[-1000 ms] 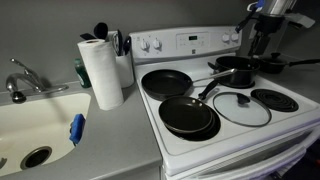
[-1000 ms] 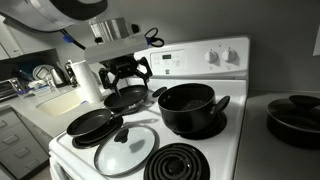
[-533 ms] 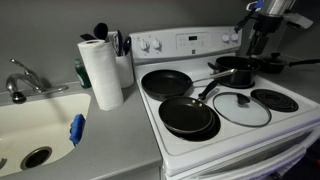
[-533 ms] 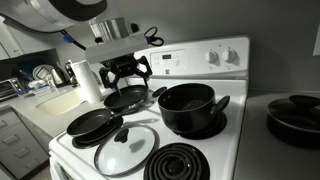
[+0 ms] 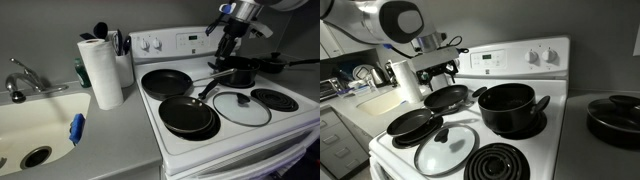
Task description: Push the button on the left side of the stove
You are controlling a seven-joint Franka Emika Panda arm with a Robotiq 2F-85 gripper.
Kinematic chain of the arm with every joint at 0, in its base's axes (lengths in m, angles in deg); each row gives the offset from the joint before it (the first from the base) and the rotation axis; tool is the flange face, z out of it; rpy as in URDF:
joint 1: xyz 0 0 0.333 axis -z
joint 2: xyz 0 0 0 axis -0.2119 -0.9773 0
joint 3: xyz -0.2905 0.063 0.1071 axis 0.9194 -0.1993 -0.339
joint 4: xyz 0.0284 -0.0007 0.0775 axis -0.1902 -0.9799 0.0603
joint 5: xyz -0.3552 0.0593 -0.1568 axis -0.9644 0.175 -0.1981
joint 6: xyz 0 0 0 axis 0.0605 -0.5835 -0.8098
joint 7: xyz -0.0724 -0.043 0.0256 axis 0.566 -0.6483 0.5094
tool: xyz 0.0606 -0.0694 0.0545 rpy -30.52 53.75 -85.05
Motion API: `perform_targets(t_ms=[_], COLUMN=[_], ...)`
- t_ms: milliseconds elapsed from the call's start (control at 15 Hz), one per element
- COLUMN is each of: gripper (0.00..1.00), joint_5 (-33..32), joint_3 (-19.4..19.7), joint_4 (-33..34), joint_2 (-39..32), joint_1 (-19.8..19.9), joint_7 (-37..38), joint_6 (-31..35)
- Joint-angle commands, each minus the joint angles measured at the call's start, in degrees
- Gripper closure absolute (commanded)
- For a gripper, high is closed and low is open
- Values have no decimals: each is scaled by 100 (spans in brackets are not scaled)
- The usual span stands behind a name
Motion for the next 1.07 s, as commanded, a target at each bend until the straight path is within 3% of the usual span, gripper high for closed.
perform_targets(t_ms=[0,133,200,600,800,1000], gripper=[0,0,0,0,0,0], joint_5=[288,325,162,154,197,-178], joint_3=[-288,-444,-504,-689,-902,-1105], joint_4=[801,1173,745,1160,1531,2007], joint_2=[-852,-1164,-779,-1249,-1630,-2094], joint_1=[105,185,237,308,261,196], joint_7=[-394,-405,-163,-57,131,689], joint_6=[285,328,282,415,496,757])
